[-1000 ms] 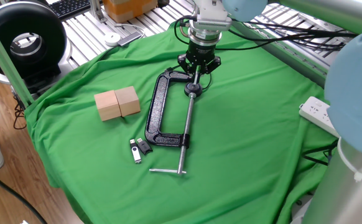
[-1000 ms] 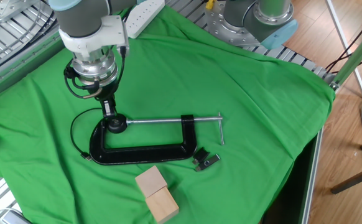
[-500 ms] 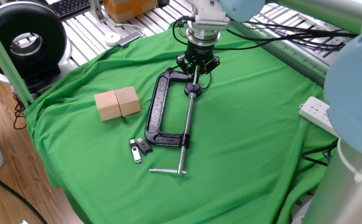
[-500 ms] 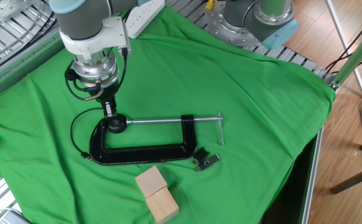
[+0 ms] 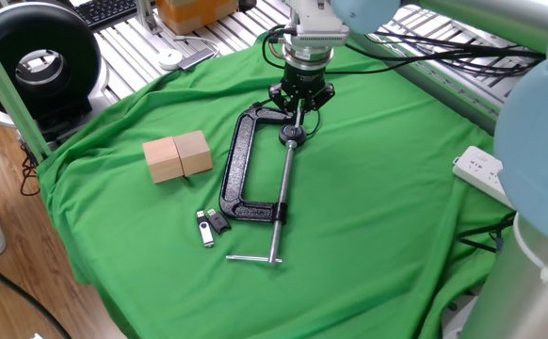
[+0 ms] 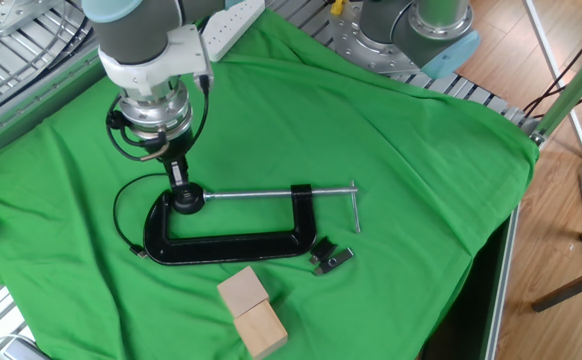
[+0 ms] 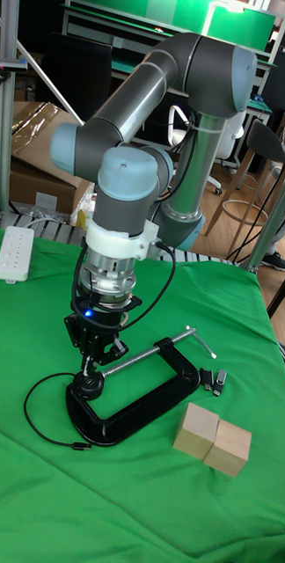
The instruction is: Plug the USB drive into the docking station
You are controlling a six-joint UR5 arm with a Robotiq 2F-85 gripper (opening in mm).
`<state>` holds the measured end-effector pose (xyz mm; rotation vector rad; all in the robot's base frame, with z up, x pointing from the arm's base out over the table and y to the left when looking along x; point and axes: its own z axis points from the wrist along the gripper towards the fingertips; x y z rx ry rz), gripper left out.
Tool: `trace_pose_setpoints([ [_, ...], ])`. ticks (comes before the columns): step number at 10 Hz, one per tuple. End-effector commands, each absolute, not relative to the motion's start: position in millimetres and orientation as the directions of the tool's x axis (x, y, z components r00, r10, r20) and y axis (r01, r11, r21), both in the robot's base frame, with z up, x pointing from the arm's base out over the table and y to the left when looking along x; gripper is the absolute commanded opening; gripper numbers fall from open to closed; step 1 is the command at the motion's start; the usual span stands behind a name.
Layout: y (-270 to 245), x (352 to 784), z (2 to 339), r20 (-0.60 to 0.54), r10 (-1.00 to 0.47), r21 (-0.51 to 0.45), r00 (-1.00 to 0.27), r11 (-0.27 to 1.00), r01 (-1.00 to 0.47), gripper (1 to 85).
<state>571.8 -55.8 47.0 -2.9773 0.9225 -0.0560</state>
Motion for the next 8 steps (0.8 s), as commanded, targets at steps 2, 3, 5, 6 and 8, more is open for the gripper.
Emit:
trace_pose_setpoints([
  [2,-58,580,50,0.067,-0.557,-0.03,0.828,-0.83,-0.556,1.7],
  [3,-57,580,50,0.064,-0.557,-0.031,0.828,-0.83,-0.557,1.7],
  [5,-53,578,48,0.058,-0.564,-0.029,0.824,-0.826,-0.563,1.7],
  [6,-51,578,48,0.059,-0.564,-0.028,0.824,-0.826,-0.563,1.7],
  [8,-48,575,47,0.05,-0.568,-0.025,0.822,-0.823,-0.567,1.7],
])
